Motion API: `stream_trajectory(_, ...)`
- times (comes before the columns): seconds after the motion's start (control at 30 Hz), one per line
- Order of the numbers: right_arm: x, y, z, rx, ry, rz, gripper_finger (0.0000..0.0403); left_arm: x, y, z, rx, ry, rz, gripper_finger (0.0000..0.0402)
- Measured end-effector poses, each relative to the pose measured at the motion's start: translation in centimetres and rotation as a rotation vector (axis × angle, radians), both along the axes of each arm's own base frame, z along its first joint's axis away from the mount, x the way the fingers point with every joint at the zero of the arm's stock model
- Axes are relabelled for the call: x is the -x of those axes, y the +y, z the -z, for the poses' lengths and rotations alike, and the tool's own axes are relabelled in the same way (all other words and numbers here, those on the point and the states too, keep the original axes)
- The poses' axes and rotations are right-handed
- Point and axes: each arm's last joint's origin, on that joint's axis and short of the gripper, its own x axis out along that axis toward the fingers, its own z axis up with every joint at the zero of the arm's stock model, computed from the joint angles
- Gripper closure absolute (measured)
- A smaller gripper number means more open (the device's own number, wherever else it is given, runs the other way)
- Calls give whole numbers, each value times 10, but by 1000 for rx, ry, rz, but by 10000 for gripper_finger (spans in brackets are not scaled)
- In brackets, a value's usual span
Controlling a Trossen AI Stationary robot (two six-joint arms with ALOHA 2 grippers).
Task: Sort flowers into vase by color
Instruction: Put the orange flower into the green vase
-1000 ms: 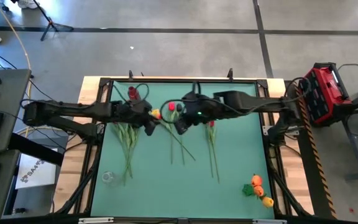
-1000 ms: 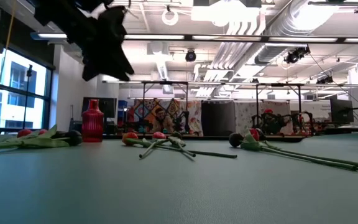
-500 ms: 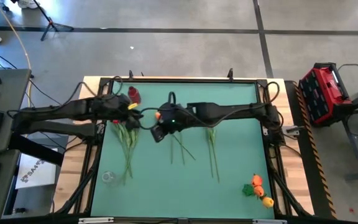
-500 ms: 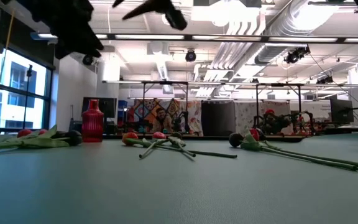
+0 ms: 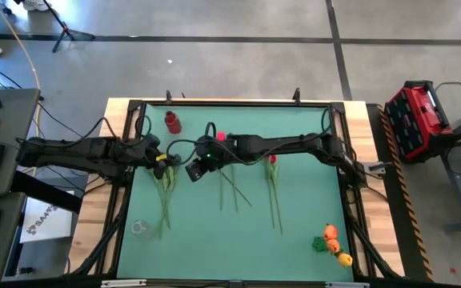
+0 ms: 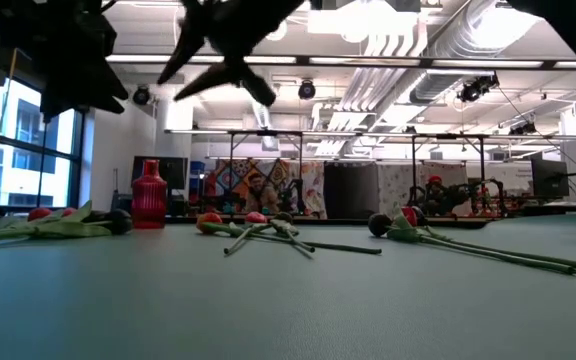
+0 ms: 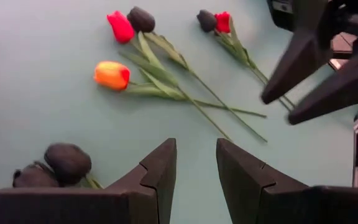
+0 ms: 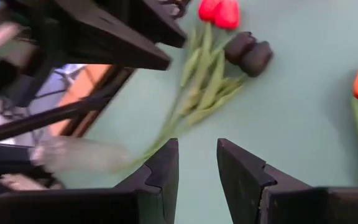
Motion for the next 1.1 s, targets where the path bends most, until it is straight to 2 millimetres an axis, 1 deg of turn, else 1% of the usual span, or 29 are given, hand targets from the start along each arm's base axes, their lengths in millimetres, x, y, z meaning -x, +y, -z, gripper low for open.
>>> stream_trajectory(0.17, -12, -21, 39, -47, 79, 11, 304, 1, -2, 4, 14, -3, -38, 300)
stream_trajectory(0.27, -15, -29, 52, -72, 101, 17, 304, 0, -2, 3, 31, -17, -51, 300)
stream_trajectory(0.37, -10, -35, 59, -30, 169, 59, 304, 0, -2, 3, 33, -17, -55, 300)
stream_trajectory(0.5, 0, -53, 67, 45, 295, 133, 304, 0, -2, 3, 52, -25, -84, 300)
stream_trajectory(0.6, 5, -66, 70, 58, 345, 155, 304, 0, -2, 4, 48, -24, -91, 300)
stream_trajectory(0.7, 6, -77, 81, 34, 386, 151, 304, -2, -1, 4, 37, -16, -106, 300)
stream_trajectory(0.77, 6, -83, 87, -1, 390, 144, 304, -4, -1, 5, 25, -13, -120, 300)
stream_trajectory(0.83, 7, -87, 89, -22, 396, 141, 304, -6, 0, 6, 14, -8, -135, 300)
stream_trajectory(1.0, 9, -97, 95, 0, 426, 146, 304, -13, 2, 8, 10, 1, -160, 300)
stream_trajectory(1.1, 5, -101, 98, -21, 388, 102, 304, -17, 2, 10, 19, 12, -171, 300)
